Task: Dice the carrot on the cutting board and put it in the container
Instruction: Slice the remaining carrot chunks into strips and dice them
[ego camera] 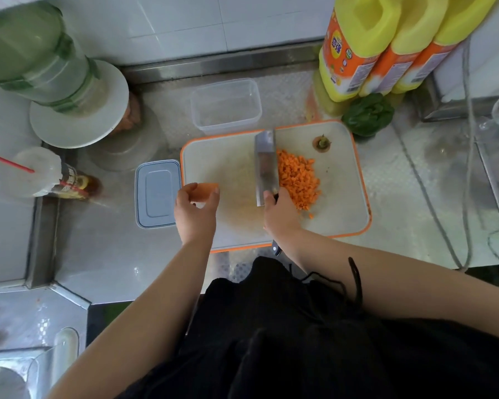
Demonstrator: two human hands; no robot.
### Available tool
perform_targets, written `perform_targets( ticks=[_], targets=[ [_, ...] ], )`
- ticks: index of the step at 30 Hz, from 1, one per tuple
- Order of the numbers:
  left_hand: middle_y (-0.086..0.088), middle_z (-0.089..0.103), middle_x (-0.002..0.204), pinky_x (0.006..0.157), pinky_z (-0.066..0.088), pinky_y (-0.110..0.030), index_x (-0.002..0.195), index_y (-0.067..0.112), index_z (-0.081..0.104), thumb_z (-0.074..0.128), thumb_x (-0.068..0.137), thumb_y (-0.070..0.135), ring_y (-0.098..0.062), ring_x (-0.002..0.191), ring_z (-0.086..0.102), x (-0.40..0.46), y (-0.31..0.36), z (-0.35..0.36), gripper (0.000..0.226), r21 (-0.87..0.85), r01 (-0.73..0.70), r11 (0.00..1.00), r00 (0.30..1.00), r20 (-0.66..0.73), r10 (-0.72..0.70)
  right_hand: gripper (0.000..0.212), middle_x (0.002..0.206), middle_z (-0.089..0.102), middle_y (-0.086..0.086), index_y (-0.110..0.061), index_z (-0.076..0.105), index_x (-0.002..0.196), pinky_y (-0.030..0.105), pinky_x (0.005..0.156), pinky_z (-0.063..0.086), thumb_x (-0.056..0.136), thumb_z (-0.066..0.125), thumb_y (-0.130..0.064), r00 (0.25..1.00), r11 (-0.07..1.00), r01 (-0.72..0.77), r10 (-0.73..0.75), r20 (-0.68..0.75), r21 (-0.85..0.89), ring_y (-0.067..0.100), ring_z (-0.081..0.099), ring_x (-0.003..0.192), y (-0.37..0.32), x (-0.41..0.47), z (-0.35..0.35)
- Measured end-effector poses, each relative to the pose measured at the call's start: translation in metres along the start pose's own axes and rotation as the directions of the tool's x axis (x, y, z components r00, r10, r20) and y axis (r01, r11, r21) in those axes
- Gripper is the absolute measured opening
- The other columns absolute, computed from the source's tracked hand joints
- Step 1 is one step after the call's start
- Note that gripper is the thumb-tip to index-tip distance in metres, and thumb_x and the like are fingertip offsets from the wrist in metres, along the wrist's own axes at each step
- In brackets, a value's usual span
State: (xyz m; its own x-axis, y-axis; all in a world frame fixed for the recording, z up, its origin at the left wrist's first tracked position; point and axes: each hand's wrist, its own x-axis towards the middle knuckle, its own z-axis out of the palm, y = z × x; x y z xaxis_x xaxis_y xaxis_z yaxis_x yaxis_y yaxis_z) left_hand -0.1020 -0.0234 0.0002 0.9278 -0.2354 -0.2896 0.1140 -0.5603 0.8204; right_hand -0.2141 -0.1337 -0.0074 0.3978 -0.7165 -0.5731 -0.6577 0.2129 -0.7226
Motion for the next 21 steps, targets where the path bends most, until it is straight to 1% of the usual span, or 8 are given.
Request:
perform_targets(
  ticks=[3,5,8,12,15,17,19,21],
  targets=[
    [0.008,0.056,0.121,0.098,0.043,-0.035,0.122,0.026,0.055,0.074,0.081,0.044,-0.016,0.114,0.051,-0.005,-0.013,0.005,0.048,0.162,-0.094,0.982,0.994,0.063,0.085,0.032,0.090,0.053,0.005,-0.010,0.042,0.122,0.040,0.066,0.046,0.101,0.038,-0.035,1.000,1.000,0.013,-0.014,-0.011,-0.023,0.028,0.055,0.079,0.005,-0.002,-0.007],
    [0.006,0.052,0.132,0.101,0.036,-0.032,0.124,0.024,0.055,0.074,0.081,0.043,-0.020,0.121,0.047,-0.010,-0.019,0.007,0.050,0.256,-0.158,0.954,0.986,0.093,0.139,0.031,0.085,0.053,0.004,-0.011,0.043,0.116,0.045,0.069,0.048,0.100,0.039,-0.037,0.998,0.998,0.056,-0.056,0.017,-0.042,0.029,0.057,0.076,0.005,-0.003,-0.010],
    [0.004,0.048,0.140,0.102,0.027,-0.027,0.124,0.022,0.055,0.074,0.080,0.042,-0.021,0.127,0.042,-0.019,-0.022,0.009,0.051,0.358,-0.246,0.901,0.968,0.128,0.214,0.030,0.077,0.049,0.000,-0.010,0.046,0.112,0.040,0.066,0.043,0.100,0.041,-0.037,0.987,0.977,0.133,-0.114,0.115,-0.169,0.021,0.051,0.070,0.006,-0.008,-0.012],
    [0.001,0.046,0.138,0.101,0.029,-0.028,0.126,0.020,0.053,0.074,0.080,0.042,-0.022,0.125,0.039,-0.034,-0.025,0.012,0.055,0.442,-0.318,0.839,0.947,0.191,0.258,0.023,0.079,0.050,0.000,-0.015,0.048,0.108,0.047,0.067,0.048,0.100,0.042,-0.036,0.984,0.986,0.092,-0.069,0.165,-0.139,0.021,0.052,0.069,0.008,-0.010,-0.025],
    [0.000,0.042,0.136,0.101,0.034,-0.037,0.131,0.020,0.048,0.072,0.081,0.044,-0.023,0.123,0.036,-0.043,-0.025,0.017,0.061,0.483,-0.387,0.785,0.918,0.280,0.280,0.023,0.072,0.047,-0.002,-0.015,0.045,0.094,0.033,0.056,0.037,0.100,0.042,-0.037,0.985,0.961,0.135,-0.102,0.142,-0.241,0.015,0.046,0.062,0.001,-0.010,-0.046],
    [-0.003,0.036,0.138,0.102,0.035,-0.039,0.138,0.019,0.043,0.071,0.082,0.044,-0.025,0.124,0.034,-0.046,-0.024,0.020,0.068,0.503,-0.441,0.743,0.890,0.351,0.290,0.029,0.069,0.047,-0.001,-0.016,0.045,0.088,0.033,0.055,0.033,0.100,0.039,-0.042,0.978,0.926,0.204,-0.179,0.105,-0.317,0.017,0.047,0.062,-0.007,-0.016,-0.064],
    [-0.003,0.032,0.143,0.103,0.034,-0.041,0.144,0.018,0.037,0.070,0.083,0.047,-0.024,0.128,0.032,-0.046,-0.020,0.021,0.076,0.483,-0.444,0.755,0.884,0.373,0.282,0.034,0.067,0.049,-0.005,-0.021,0.046,0.087,0.033,0.057,0.034,0.100,0.032,-0.049,0.962,0.853,0.269,-0.260,0.082,-0.447,0.018,0.050,0.063,-0.014,-0.027,-0.082],
    [-0.010,0.034,0.145,0.103,0.036,-0.046,0.145,0.011,0.037,0.062,0.088,0.047,-0.029,0.129,0.034,-0.046,-0.017,0.022,0.072,0.415,-0.440,0.797,0.897,0.253,0.363,0.033,0.072,0.053,-0.008,-0.024,0.050,0.092,0.034,0.063,0.038,0.100,0.029,-0.048,0.936,0.751,0.313,-0.346,0.057,-0.582,0.020,0.054,0.071,-0.017,-0.036,-0.096]
  ],
)
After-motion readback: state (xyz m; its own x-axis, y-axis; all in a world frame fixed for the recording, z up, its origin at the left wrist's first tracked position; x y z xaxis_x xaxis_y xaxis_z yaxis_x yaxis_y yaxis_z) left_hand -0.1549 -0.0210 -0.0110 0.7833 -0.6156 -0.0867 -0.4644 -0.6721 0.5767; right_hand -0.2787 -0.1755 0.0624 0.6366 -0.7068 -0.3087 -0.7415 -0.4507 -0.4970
